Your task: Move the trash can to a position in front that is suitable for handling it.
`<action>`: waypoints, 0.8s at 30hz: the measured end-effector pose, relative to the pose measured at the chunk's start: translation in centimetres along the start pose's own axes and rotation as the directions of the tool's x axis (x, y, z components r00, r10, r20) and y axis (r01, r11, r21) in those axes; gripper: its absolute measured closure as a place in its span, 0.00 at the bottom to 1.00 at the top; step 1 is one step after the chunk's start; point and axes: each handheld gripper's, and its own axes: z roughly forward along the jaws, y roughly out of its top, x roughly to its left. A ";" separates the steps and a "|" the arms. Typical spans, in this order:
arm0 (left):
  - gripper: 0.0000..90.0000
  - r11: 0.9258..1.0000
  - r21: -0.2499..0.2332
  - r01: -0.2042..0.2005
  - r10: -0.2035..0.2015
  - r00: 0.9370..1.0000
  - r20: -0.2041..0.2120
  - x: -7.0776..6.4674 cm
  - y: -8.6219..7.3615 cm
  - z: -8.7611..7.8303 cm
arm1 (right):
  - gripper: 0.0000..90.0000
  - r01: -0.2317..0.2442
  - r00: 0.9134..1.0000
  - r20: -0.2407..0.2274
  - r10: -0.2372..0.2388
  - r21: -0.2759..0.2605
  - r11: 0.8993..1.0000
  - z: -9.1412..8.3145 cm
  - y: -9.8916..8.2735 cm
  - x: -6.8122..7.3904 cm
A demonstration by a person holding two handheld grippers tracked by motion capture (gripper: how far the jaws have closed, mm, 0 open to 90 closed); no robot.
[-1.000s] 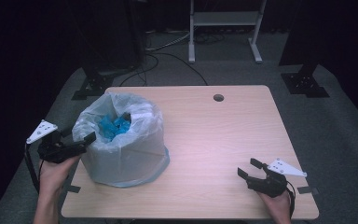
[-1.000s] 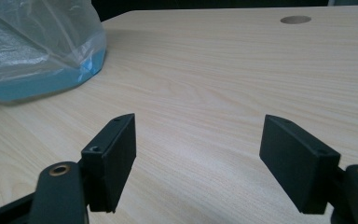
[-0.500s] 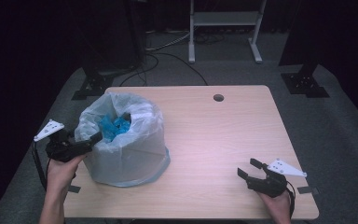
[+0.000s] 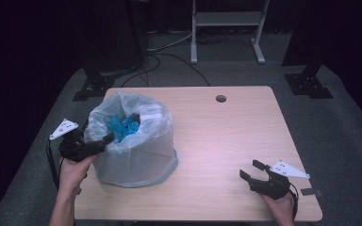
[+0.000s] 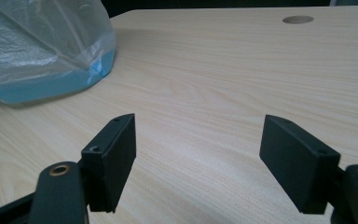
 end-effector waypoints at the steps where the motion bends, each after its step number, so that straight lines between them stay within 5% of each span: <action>1: 0.05 1.000 0.003 -0.002 0.002 1.000 0.000 -0.2 0.0 0.2 | 0.29 -0.001 1.000 0.000 0.001 0.000 1.000 0.0 0.0 0.0; 15: 0.05 0.999 0.017 -0.030 0.029 0.999 0.042 -3.1 0.5 2.9 | 0.29 -0.001 1.000 0.001 0.001 -0.001 1.000 0.0 0.0 -0.1; 24: 0.12 1.000 -0.010 -0.015 0.016 0.999 0.032 -3.0 0.5 3.1 | 0.29 -0.001 1.000 0.004 0.001 -0.007 1.000 -0.2 0.0 -0.2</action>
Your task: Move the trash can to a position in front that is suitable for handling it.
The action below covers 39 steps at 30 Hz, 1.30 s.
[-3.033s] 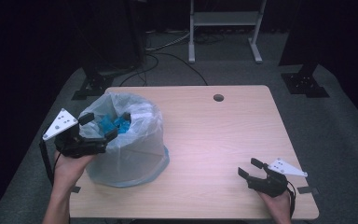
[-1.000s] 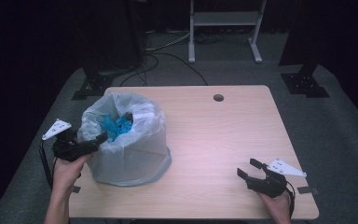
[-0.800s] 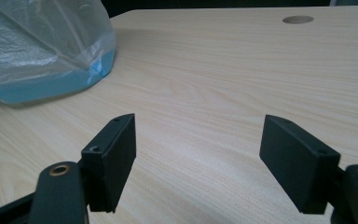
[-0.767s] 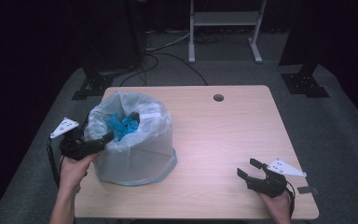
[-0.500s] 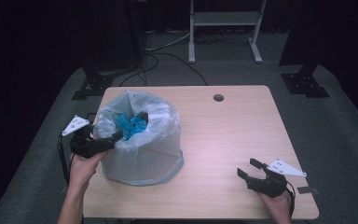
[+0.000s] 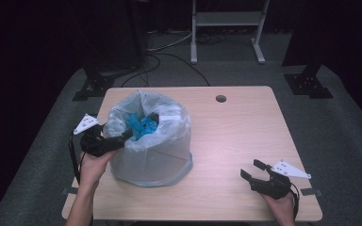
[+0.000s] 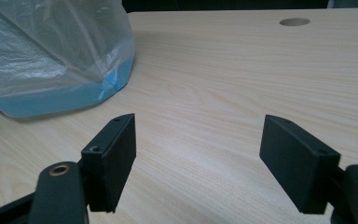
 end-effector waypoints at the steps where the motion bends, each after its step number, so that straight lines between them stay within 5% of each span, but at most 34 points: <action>1: 0.13 1.000 -0.005 0.006 -0.006 1.000 -0.001 0.1 0.0 0.0 | 0.29 0.000 1.000 0.000 0.000 -0.002 1.000 0.0 0.0 0.0; 17: 0.34 0.998 -0.054 0.040 -0.043 0.998 -0.054 0.6 -0.1 -0.9 | 0.29 0.006 1.000 0.016 -0.006 -0.003 1.000 0.0 0.1 -0.1; 30: 0.38 0.987 -0.124 0.098 -0.105 0.993 -0.054 0.7 -0.9 -1.0 | 0.29 0.017 1.000 0.011 -0.017 0.007 1.000 0.5 0.7 0.0; 37: 0.37 0.984 -0.139 0.110 -0.118 0.992 -0.053 0.8 -1.1 -1.2 | 0.29 0.037 0.999 0.008 -0.037 0.016 0.999 1.0 1.1 0.4; 39: 0.36 0.984 -0.159 0.081 -0.096 0.991 -0.091 0.8 -1.2 -1.4 | 0.29 0.040 0.999 0.008 -0.040 0.017 0.999 1.1 1.1 0.5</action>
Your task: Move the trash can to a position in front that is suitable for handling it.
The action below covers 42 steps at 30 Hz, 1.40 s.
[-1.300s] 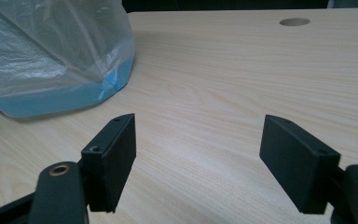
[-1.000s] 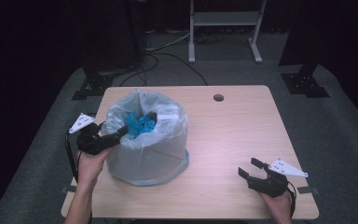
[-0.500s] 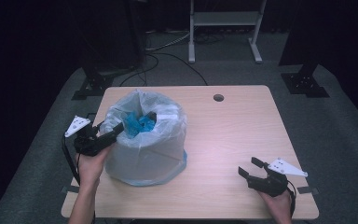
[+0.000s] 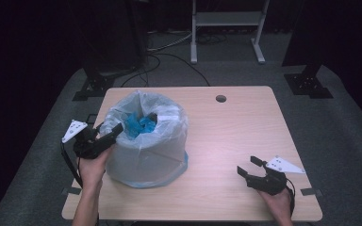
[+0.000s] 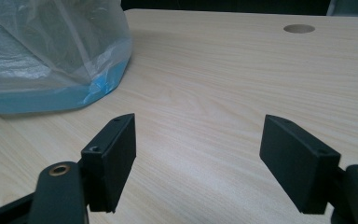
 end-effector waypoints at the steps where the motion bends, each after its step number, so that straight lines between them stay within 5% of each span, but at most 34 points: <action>1: 0.36 1.000 0.001 -0.006 0.006 1.000 -0.007 0.1 0.0 -0.1 | 0.29 0.002 1.000 0.000 -0.002 -0.001 1.000 0.0 0.0 0.0; 14: 0.54 0.996 -0.029 -0.085 0.083 0.995 -0.048 -0.2 0.6 -0.5 | 0.29 0.011 1.000 -0.014 -0.011 -0.020 1.000 0.5 0.9 0.2; 23: 0.72 0.991 -0.040 -0.130 0.127 0.990 -0.062 0.0 1.0 -1.1 | 0.28 0.058 0.994 -0.086 -0.060 -0.020 0.998 2.7 4.2 1.5; 32: 0.90 0.985 -0.037 -0.167 0.166 0.986 -0.024 0.2 1.6 -2.0 | 0.25 0.095 0.970 -0.220 -0.106 -0.057 0.994 5.8 9.5 4.0; 42: 0.93 0.980 -0.038 -0.195 0.196 0.981 -0.002 -0.1 2.3 -2.1 | 0.25 0.103 0.934 -0.334 -0.130 -0.098 0.990 8.8 14.3 6.1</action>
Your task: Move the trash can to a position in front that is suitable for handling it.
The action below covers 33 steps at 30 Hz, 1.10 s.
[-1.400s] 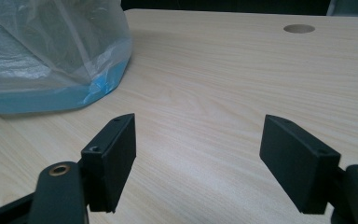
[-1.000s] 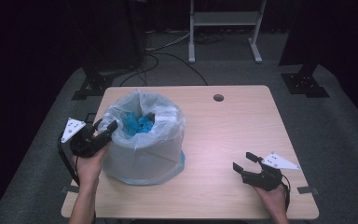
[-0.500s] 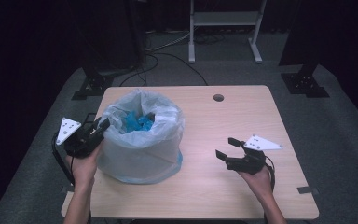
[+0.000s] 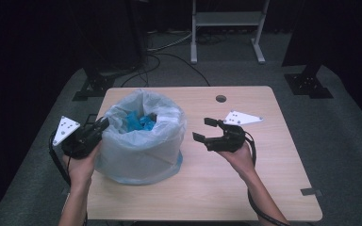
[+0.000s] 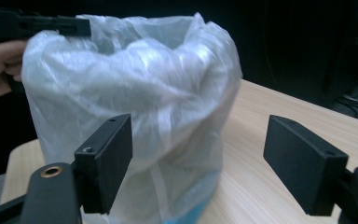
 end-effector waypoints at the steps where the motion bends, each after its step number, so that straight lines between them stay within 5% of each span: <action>1: 0.93 1.000 0.001 -0.002 0.002 1.000 0.001 0.0 0.0 0.0 | 0.25 0.000 1.000 -0.011 0.000 -0.001 1.000 0.4 0.3 0.0; 7: 0.96 1.000 0.020 -0.005 0.004 0.999 0.041 0.2 0.2 0.0 | 0.25 -0.017 0.997 -0.074 0.016 -0.015 1.000 2.7 1.9 -0.1; 11: 0.97 1.000 0.024 -0.014 0.013 0.998 0.055 0.2 0.4 -0.2 | 0.25 -0.010 0.997 -0.076 0.010 0.003 1.000 4.1 2.7 -0.1; 23: 0.97 1.000 0.011 -0.006 0.005 0.996 0.095 0.3 0.6 -0.3 | 0.29 0.005 0.998 -0.056 -0.004 0.026 1.000 6.5 4.4 0.1; 33: 0.97 1.000 -0.016 -0.007 0.008 0.994 0.110 0.1 1.6 -0.3 | 0.41 0.039 0.999 0.001 -0.039 0.049 0.998 7.9 4.7 0.3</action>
